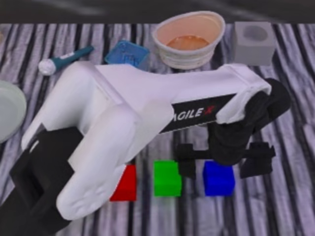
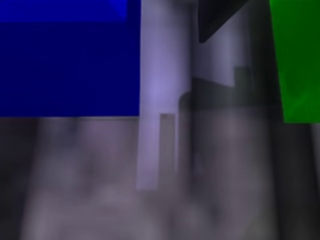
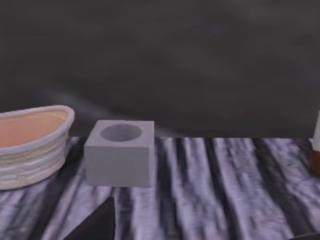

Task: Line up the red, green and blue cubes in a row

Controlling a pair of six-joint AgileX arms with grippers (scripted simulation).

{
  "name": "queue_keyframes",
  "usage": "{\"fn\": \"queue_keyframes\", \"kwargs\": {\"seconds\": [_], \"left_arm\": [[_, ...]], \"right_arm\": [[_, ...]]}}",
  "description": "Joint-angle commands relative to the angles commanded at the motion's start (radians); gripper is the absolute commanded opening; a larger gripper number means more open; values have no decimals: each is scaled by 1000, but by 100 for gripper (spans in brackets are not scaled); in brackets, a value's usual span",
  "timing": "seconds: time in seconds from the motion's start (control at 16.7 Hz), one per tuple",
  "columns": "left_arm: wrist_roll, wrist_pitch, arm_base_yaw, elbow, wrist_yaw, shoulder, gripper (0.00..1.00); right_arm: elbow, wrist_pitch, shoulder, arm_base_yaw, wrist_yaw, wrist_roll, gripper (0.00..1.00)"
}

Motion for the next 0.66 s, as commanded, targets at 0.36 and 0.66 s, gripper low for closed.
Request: {"fn": "queue_keyframes", "kwargs": {"seconds": [0.36,0.66], "left_arm": [[-1,-115,3,95,3,-20,100],[-5,-243,16,196,-1,-47,100]], "right_arm": [[0,0,0,0,0,0,100],[0,0,0,0,0,0,100]]}}
